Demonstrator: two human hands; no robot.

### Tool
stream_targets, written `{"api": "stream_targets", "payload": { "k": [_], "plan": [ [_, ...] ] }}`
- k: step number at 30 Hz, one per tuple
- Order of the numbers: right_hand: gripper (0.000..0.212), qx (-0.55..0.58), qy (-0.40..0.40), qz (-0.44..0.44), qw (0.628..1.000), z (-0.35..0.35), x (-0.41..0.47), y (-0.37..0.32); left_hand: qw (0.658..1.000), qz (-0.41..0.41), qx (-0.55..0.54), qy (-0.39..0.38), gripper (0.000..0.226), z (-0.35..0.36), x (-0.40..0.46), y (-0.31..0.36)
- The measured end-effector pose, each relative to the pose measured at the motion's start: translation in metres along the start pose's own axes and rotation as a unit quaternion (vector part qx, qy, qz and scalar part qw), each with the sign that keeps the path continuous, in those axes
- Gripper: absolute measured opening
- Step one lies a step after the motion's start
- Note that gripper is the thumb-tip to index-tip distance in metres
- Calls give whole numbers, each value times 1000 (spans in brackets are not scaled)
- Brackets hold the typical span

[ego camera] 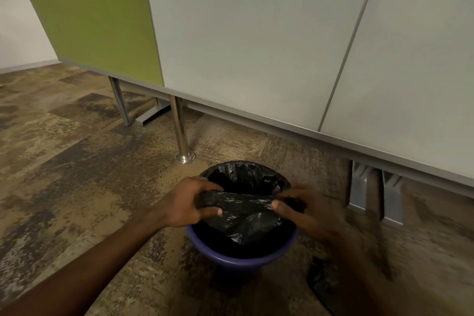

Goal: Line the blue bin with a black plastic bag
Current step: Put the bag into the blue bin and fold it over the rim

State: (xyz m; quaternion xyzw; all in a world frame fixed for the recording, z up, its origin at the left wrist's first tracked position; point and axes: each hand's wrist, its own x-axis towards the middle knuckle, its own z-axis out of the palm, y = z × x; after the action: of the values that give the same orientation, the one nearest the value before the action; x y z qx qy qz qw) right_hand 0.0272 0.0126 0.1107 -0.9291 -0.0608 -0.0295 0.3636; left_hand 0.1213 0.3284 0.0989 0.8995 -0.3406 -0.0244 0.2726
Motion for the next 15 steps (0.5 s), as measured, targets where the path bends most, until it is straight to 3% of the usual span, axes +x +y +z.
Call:
{"api": "stream_targets", "payload": {
  "k": [3, 7, 11, 15],
  "plan": [
    [42, -64, -33, 55, 996, -1, -27, 8, 999, 10, -5, 36, 35, 2, -19, 0],
    [41, -33, 55, 62, 996, 14, -58, 13, 998, 30, -4, 51, 20, 9, -45, 3],
    [30, -34, 117, 58, 991, 38, -73, 18, 997, 46, -16, 54, 17, 20, -64, 2],
    [35, -7, 144, 69, 987, 54, -72, 31, 998, 44, -3, 35, 22, 27, -71, -2]
  ]
}}
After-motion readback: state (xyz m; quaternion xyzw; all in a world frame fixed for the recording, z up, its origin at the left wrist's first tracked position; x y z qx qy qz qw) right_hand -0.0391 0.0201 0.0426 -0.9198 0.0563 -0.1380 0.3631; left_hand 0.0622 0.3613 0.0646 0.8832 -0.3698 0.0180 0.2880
